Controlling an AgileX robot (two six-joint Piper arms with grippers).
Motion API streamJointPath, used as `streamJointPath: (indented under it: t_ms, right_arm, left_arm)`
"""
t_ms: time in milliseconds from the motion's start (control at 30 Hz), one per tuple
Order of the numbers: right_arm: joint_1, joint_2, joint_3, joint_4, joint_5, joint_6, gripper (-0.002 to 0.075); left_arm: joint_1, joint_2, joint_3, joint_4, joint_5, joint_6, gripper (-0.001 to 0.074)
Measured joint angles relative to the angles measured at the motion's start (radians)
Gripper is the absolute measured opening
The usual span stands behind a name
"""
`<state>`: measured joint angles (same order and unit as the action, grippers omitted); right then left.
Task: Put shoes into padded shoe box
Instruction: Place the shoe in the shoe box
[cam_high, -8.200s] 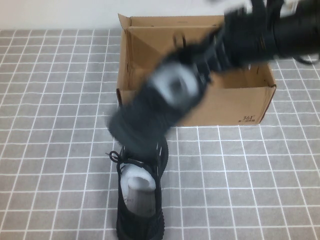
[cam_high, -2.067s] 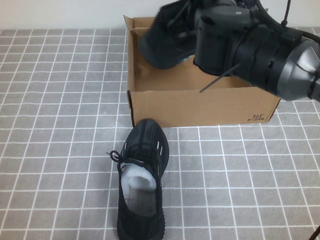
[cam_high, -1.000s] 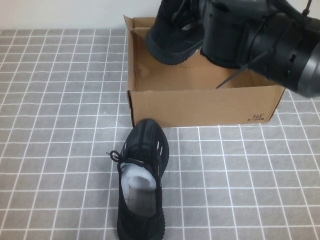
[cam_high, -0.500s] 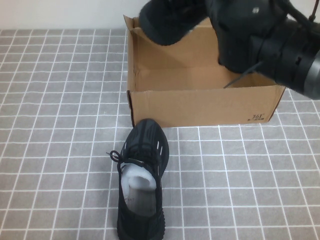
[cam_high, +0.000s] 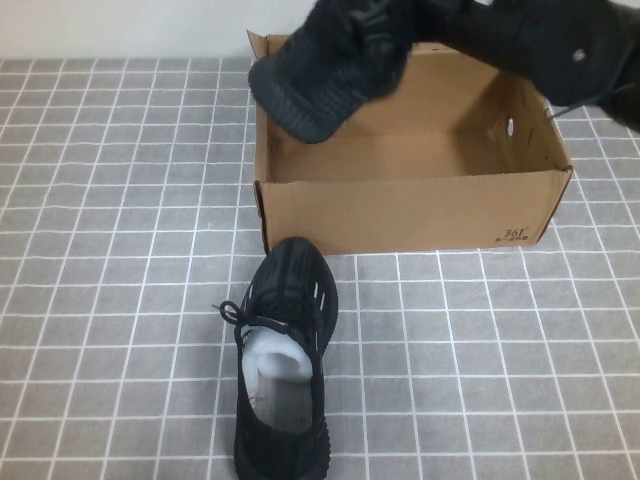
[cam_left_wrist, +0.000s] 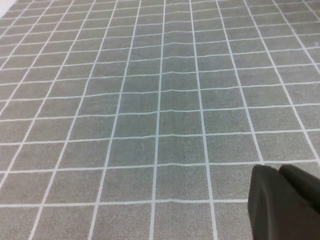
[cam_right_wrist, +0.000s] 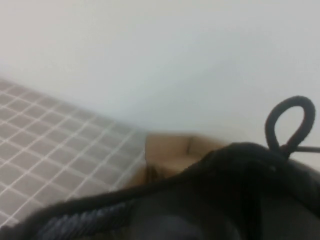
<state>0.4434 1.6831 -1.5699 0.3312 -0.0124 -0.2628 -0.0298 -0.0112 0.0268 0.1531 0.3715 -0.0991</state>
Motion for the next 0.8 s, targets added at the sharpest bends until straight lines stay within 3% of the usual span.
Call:
streamJointPath:
  t_ms: [200, 400, 800]
  right_arm:
    - [-0.045, 0.034, 0.000, 0.176, -0.010, -0.002, -0.0006]
    - [-0.043, 0.084, 0.000, 0.198, -0.034, -0.034, -0.0005]
    - [-0.045, 0.110, 0.000, 0.192, 0.029, -0.473, -0.0006]
  left_arm:
    - [0.000, 0.000, 0.000, 0.000, 0.000, 0.000, -0.0006]
    - [0.000, 0.000, 0.000, 0.000, 0.000, 0.000, -0.0006]
    - [0.000, 0.000, 0.000, 0.000, 0.000, 0.000, -0.0006]
